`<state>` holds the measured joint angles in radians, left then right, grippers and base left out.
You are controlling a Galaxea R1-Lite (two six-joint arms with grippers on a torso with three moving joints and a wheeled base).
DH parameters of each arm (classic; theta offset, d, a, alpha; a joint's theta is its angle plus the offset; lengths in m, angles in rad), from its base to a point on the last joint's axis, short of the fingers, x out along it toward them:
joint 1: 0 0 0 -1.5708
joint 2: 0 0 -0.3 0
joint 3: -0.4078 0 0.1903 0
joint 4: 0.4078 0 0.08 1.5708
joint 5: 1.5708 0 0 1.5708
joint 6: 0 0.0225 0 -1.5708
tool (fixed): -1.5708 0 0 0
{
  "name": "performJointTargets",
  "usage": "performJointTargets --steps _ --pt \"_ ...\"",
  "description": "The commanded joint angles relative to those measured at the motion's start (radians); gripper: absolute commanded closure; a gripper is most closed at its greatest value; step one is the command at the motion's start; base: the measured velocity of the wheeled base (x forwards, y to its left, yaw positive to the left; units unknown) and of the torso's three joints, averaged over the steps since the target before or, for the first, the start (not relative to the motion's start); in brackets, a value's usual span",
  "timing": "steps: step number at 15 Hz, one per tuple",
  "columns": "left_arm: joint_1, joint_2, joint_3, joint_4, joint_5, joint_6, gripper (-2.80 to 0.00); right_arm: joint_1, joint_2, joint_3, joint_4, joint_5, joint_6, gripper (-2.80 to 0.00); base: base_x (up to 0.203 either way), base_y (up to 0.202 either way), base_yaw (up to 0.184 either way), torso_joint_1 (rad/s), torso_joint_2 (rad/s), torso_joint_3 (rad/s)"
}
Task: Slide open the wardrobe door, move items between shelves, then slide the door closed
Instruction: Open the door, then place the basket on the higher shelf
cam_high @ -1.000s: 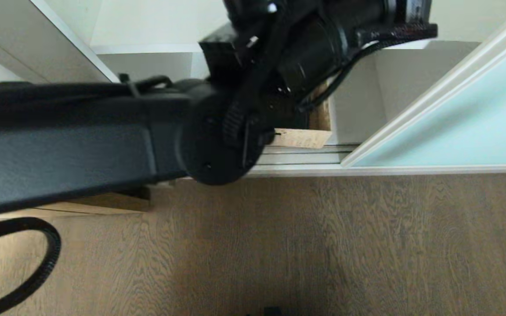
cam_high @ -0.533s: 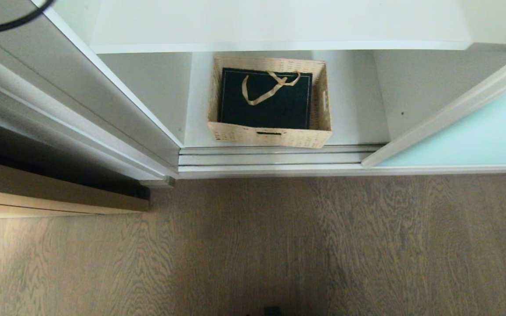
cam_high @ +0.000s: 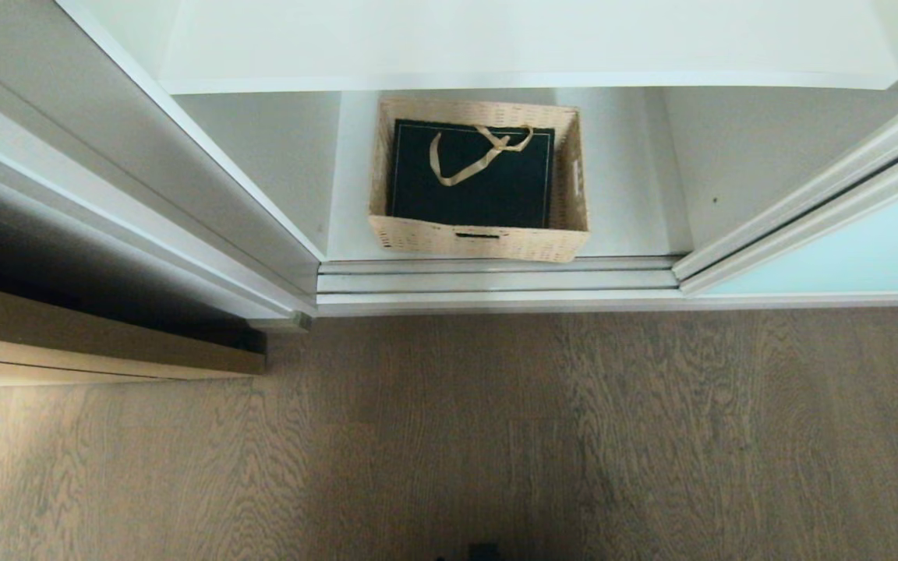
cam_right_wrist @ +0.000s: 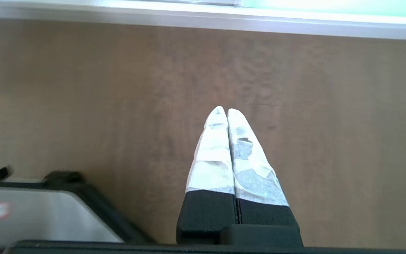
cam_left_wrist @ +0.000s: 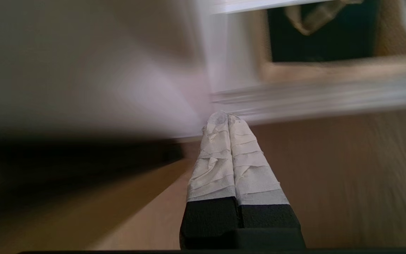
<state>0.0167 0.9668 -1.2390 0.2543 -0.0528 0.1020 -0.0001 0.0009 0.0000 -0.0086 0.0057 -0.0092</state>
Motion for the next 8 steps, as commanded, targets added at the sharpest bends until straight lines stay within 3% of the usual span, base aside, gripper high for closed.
performJointTargets --steps 1,3,5,7,8 --pt "0.076 -0.318 0.186 -0.006 -0.005 -0.009 0.00 -0.003 0.001 0.000 -0.001 0.000 -0.002 0.00 0.000 0.000 0.000 0.000 0.00 0.000" --pt "0.101 -0.485 0.321 -0.010 -0.019 -0.021 0.00 -0.003 0.001 0.000 -0.001 0.000 -0.002 0.00 0.000 0.000 0.000 0.000 0.00 0.000" --pt "0.116 -0.615 0.408 -0.008 -0.081 -0.050 0.00 -0.003 0.001 0.000 -0.001 0.000 -0.002 0.00 0.000 0.000 0.000 0.000 0.00 0.000" --pt "0.121 -0.677 0.419 -0.007 -0.192 -0.086 0.00 -0.003 0.001 0.000 -0.001 0.000 -0.002 0.00 0.000 0.000 0.000 0.000 0.00 0.000" --pt "0.123 -0.681 0.416 -0.018 -0.204 -0.097 0.00 -0.003 0.001 0.000 -0.001 0.000 -0.002 0.00 0.000 0.000 0.000 0.000 0.00 0.000"
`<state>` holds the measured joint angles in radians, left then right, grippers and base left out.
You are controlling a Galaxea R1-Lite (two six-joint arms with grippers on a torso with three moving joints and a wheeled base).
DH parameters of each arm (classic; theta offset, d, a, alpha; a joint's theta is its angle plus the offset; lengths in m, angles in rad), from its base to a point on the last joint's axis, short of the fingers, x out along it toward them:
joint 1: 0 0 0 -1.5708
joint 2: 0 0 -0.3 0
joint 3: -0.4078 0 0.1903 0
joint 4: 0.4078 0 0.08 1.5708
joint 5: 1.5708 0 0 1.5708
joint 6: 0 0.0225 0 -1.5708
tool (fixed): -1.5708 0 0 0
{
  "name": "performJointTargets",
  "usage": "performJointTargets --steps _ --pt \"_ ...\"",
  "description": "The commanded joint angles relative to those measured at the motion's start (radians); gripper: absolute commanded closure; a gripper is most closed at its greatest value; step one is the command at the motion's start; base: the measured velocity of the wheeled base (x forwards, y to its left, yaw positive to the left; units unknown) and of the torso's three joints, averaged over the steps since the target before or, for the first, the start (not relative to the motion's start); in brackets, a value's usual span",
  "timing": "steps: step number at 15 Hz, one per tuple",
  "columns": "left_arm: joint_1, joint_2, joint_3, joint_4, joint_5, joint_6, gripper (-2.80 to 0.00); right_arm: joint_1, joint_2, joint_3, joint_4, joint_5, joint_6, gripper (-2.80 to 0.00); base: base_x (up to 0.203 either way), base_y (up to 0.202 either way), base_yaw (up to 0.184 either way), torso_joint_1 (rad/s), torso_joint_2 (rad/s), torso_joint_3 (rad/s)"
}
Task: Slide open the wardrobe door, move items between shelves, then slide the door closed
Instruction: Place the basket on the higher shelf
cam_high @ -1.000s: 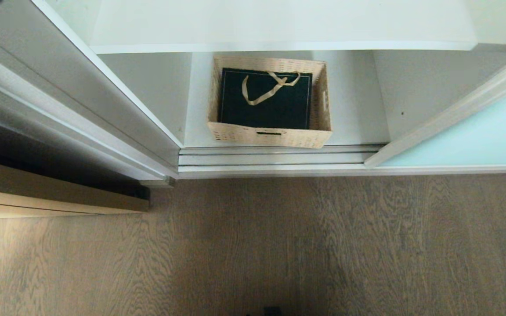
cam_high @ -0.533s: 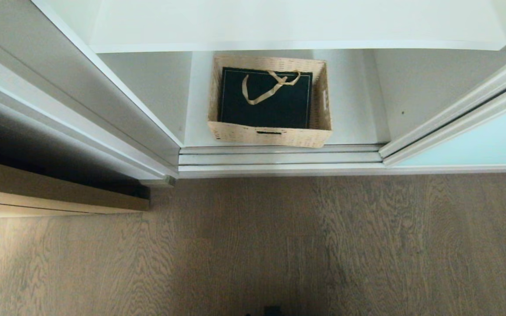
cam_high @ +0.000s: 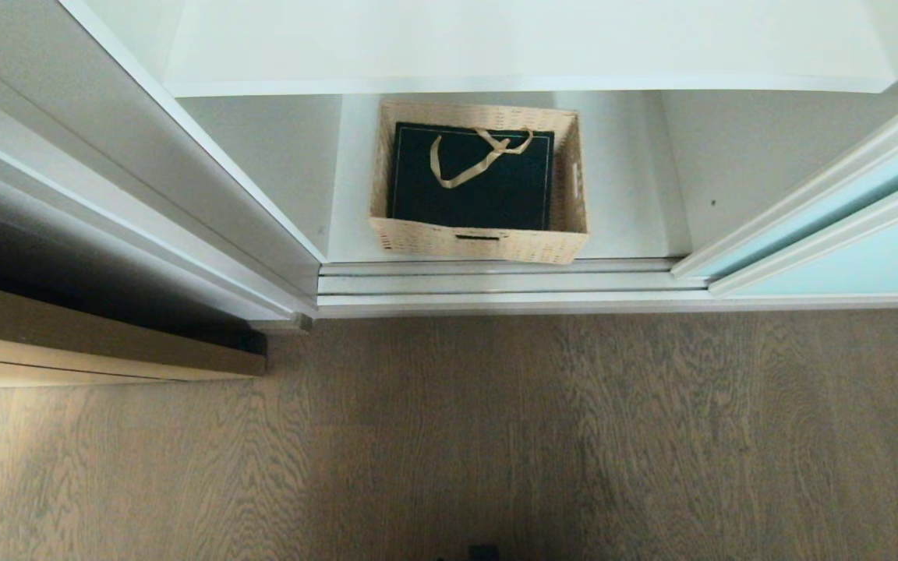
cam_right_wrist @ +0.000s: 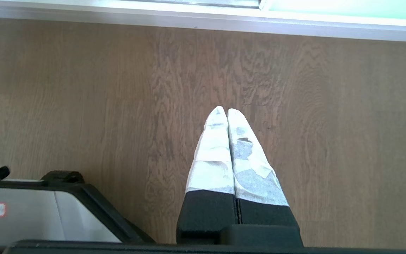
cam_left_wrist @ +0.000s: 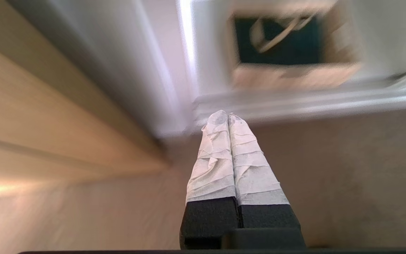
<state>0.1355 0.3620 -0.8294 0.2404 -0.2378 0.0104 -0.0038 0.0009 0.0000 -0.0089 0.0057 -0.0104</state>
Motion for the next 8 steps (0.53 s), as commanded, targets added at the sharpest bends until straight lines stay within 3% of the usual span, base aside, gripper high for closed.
performJointTargets --steps 1,2,5,8 --pt "0.004 -0.077 -0.002 -0.003 -0.017 -0.026 0.00 0.001 0.001 0.000 0.000 0.000 0.000 0.00 0.000 0.000 0.000 0.000 0.00 0.000" --pt "0.004 -0.077 -0.005 0.007 -0.013 -0.055 0.00 0.001 0.001 0.000 0.000 0.000 0.000 0.00 0.000 0.000 0.000 0.000 0.00 0.000" --pt "-0.060 -0.068 0.049 0.014 -0.015 -0.031 0.00 0.001 0.001 0.000 0.000 0.000 0.000 0.00 0.000 0.000 0.000 0.000 0.00 0.000" --pt "-0.055 -0.076 0.217 -0.047 -0.013 -0.002 0.00 0.001 0.001 0.000 0.000 0.000 0.000 0.00 0.000 0.000 0.000 0.000 0.00 0.000"
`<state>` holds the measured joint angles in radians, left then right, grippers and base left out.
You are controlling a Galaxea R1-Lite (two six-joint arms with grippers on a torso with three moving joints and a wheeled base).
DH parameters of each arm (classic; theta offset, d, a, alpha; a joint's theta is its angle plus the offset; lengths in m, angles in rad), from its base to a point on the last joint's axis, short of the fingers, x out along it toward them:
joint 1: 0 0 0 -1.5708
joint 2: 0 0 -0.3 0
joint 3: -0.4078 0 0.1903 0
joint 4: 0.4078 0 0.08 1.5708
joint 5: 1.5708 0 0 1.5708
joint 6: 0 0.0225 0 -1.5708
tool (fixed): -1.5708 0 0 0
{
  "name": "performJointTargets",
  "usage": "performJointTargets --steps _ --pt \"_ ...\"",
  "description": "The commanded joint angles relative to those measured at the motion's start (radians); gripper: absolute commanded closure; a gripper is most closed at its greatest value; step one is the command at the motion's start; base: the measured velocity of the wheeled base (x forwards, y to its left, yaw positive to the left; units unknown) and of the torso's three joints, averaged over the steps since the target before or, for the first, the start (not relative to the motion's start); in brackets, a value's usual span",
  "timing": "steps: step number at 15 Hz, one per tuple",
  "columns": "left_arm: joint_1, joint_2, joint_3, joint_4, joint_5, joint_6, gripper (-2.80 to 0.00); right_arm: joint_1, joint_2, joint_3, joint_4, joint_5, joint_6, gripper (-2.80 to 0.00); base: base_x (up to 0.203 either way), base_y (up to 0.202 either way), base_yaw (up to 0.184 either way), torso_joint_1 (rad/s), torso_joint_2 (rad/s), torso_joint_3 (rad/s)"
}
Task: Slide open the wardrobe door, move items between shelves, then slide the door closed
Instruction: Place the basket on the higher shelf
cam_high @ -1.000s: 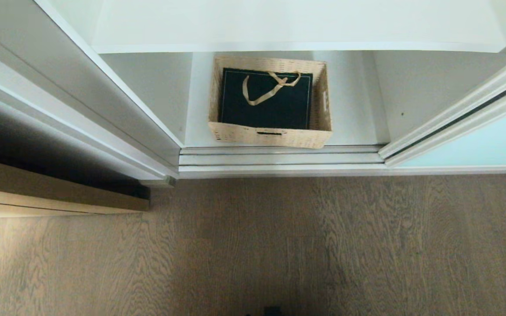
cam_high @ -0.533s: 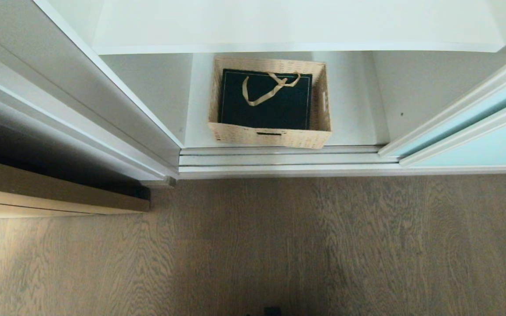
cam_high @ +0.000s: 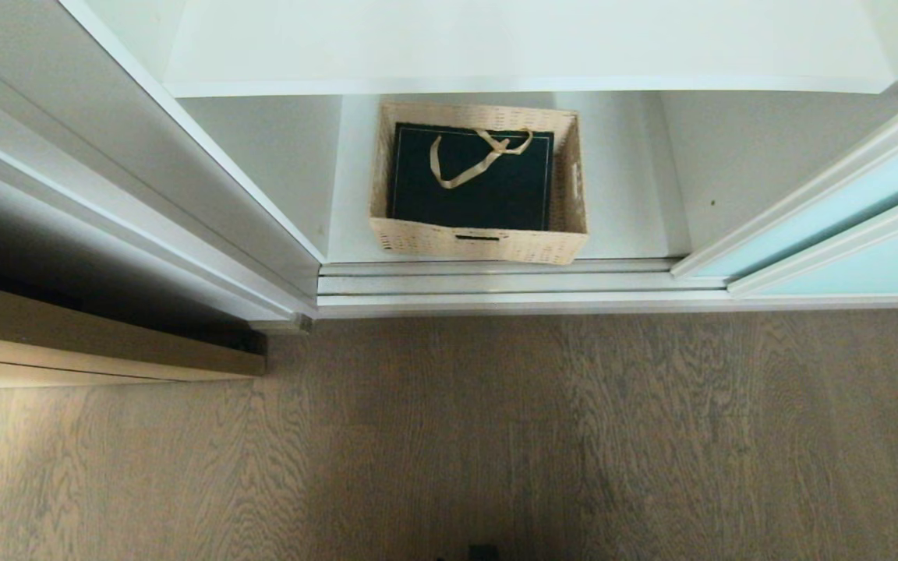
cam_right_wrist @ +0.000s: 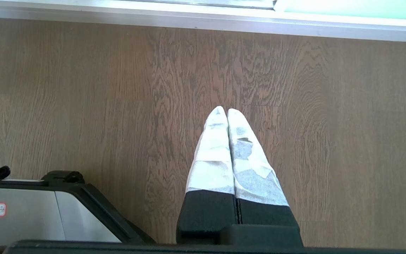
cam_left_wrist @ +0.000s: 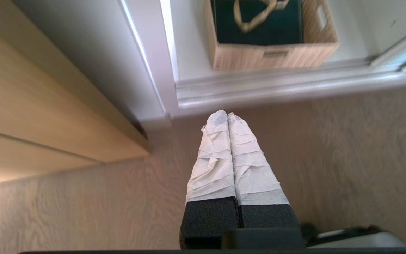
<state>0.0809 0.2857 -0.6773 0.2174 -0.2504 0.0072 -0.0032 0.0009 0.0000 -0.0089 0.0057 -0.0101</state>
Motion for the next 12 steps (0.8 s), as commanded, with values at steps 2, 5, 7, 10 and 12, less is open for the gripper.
performJointTargets --steps 2,5,7,10,12 --pt "-0.065 -0.026 0.150 -0.089 0.002 0.004 0.00 0.000 0.001 0.000 0.000 0.000 -0.001 0.00 0.000 0.000 0.000 0.000 0.00 0.000" --pt "-0.097 -0.161 0.268 -0.103 0.000 0.019 0.00 0.000 0.001 0.000 0.000 0.000 -0.001 0.00 0.000 0.000 0.000 0.000 0.00 0.000" --pt "-0.090 -0.269 0.388 -0.106 0.010 0.022 0.00 0.000 0.001 0.000 0.000 0.000 -0.001 0.00 0.000 0.000 0.000 0.000 0.00 0.000" --pt "-0.087 -0.287 0.530 -0.195 0.040 0.030 0.00 0.000 0.001 0.000 0.000 0.000 -0.001 0.00 0.000 0.000 0.000 0.000 0.00 0.000" --pt "-0.087 -0.287 0.657 -0.355 0.042 0.025 0.00 0.000 0.001 0.000 0.000 0.000 -0.001 0.00 0.000 0.000 0.000 0.000 0.00 0.000"
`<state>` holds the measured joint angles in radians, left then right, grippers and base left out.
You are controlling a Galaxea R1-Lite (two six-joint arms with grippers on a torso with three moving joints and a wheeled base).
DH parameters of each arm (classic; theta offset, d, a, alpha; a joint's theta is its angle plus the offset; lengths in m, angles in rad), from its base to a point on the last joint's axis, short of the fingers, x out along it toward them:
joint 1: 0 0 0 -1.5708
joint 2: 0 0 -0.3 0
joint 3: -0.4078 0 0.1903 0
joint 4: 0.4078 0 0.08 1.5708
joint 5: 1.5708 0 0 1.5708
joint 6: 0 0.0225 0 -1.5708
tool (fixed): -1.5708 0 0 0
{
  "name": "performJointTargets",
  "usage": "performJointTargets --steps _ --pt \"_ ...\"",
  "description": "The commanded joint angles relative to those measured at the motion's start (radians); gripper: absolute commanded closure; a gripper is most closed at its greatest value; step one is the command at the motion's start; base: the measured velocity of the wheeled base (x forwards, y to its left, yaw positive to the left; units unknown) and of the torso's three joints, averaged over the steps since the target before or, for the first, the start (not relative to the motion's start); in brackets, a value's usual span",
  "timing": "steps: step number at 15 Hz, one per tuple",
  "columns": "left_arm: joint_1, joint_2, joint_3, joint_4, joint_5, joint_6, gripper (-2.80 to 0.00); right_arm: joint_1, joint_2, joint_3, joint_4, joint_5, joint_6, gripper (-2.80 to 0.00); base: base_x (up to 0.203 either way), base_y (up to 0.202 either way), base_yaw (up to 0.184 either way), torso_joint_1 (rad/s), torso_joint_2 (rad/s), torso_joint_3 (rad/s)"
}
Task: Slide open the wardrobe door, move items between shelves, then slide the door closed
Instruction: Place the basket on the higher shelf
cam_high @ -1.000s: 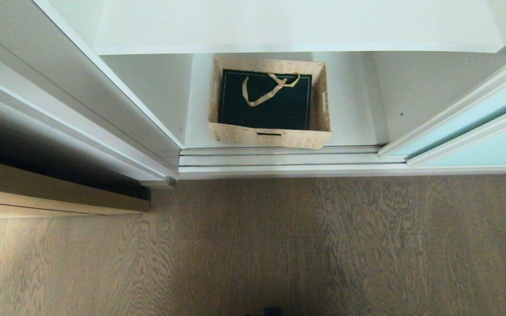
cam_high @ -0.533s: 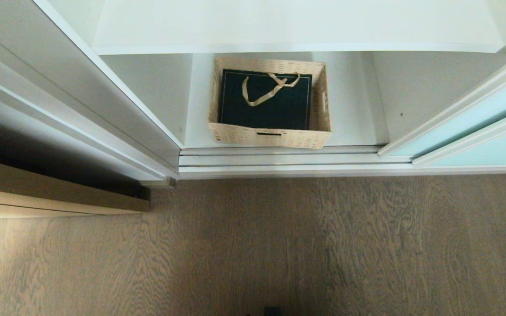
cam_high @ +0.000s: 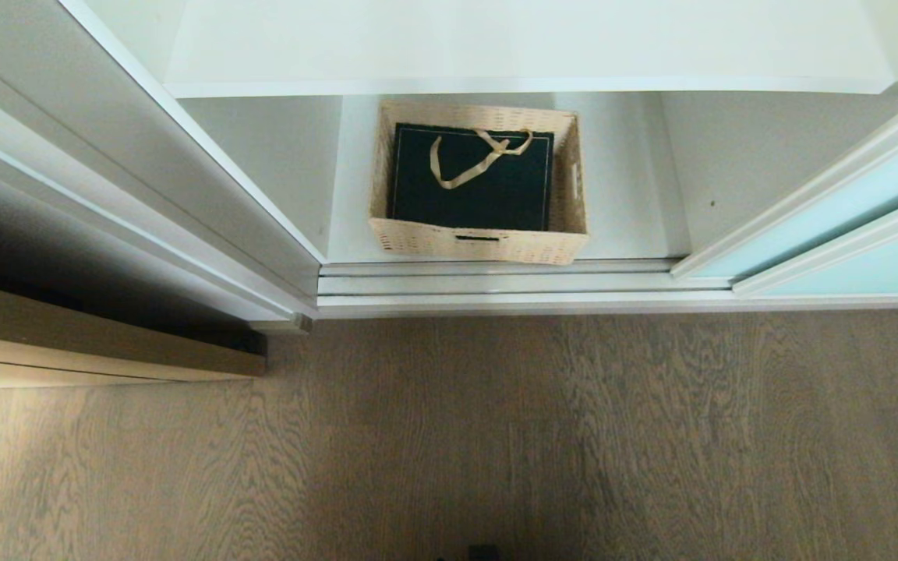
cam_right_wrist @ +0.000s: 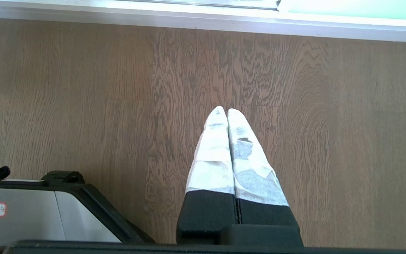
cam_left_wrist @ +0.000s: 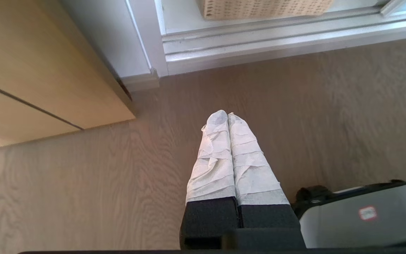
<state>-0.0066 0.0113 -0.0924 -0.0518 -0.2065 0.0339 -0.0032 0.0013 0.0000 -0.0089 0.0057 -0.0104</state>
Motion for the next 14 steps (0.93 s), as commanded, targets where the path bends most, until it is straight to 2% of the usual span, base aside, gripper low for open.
performJointTargets --steps 1,2,4,6,8,10,11,13,14 --pt "0.000 -0.013 0.091 -0.137 -0.004 -0.011 0.00 0.000 0.000 0.000 0.000 0.000 0.000 0.00 0.000 0.000 0.000 0.000 0.00 0.000" --pt "0.000 -0.012 0.087 -0.106 -0.008 -0.039 0.00 0.000 0.000 0.000 0.000 0.000 0.000 0.00 0.000 0.000 0.000 0.000 0.00 0.000" --pt "0.000 -0.011 0.085 -0.078 -0.011 -0.159 0.00 0.000 0.000 0.000 0.000 0.000 0.000 0.00 0.000 0.000 0.000 0.000 0.00 0.000" --pt "0.000 -0.011 0.088 -0.084 -0.010 -0.220 0.00 0.000 0.000 0.000 0.000 0.000 0.000 0.00 0.000 0.000 0.000 0.000 0.00 0.000" --pt "0.000 -0.011 0.091 -0.093 0.028 -0.208 0.00 0.000 0.000 0.000 0.000 0.000 0.000 0.00 0.000 0.000 0.000 0.000 0.00 0.000" --pt "0.000 -0.011 0.088 -0.071 0.060 -0.138 0.00 0.000 0.000 0.000 0.000 0.000 0.000 0.00 0.000 0.000 0.000 0.000 0.00 0.000" --pt "0.000 -0.011 0.087 -0.061 0.074 -0.131 0.00 0.000 0.000 0.000 0.000 0.000 0.000 0.00 0.000 0.000 0.000 0.000 0.00 0.000" --pt "0.000 -0.011 0.092 -0.027 0.165 -0.106 0.00 0.000 0.000 0.000 0.000 0.000 0.000 0.00 0.000 0.000 0.000 0.000 0.00 0.000" --pt "0.000 -0.011 0.091 -0.003 0.173 -0.086 0.00 0.000 0.000 0.000 0.000 0.000 0.000 0.00 0.000 0.000 0.000 0.000 0.00 0.000"
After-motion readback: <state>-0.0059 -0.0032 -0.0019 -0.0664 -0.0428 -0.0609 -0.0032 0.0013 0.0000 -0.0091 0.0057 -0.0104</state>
